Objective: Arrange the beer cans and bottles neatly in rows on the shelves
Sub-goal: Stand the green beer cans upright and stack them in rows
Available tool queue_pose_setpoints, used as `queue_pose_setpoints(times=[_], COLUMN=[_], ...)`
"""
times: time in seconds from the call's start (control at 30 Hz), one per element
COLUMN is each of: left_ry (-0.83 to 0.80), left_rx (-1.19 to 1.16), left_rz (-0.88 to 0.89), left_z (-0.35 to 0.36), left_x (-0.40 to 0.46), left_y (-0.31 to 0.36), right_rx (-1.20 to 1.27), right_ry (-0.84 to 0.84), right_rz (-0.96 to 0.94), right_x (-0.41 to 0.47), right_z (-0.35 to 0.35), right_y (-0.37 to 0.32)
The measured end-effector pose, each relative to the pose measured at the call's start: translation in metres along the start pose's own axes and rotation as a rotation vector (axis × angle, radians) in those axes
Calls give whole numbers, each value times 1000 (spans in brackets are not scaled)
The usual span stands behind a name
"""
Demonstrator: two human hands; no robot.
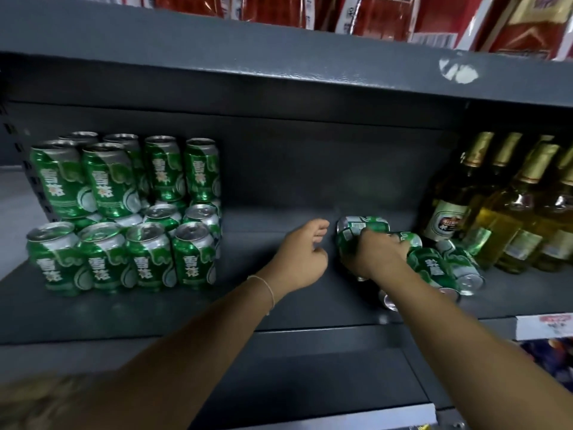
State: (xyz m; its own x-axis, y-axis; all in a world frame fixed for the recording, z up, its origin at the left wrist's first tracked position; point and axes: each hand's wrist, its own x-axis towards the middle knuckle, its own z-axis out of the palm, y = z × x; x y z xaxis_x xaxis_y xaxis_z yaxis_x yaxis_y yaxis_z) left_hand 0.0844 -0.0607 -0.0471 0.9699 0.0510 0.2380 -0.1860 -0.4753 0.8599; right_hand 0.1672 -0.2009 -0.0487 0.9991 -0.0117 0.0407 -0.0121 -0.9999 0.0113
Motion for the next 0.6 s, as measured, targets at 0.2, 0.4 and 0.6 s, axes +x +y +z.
queue_pose_setpoints(times=[0.2, 0.4, 0.6], left_ry=[-11, 31, 40], left_rx=[54, 80, 120], left_rz=[-25, -60, -83], left_z=[18, 16, 9], left_x=[5, 7, 8], left_y=[-2, -13, -22], right_rx=[-50, 103, 739], right_ry=[21, 70, 39], right_rz=[-55, -61, -93], right_x=[2, 5, 11], right_z=[10, 0, -20], right_y=[-3, 3, 9])
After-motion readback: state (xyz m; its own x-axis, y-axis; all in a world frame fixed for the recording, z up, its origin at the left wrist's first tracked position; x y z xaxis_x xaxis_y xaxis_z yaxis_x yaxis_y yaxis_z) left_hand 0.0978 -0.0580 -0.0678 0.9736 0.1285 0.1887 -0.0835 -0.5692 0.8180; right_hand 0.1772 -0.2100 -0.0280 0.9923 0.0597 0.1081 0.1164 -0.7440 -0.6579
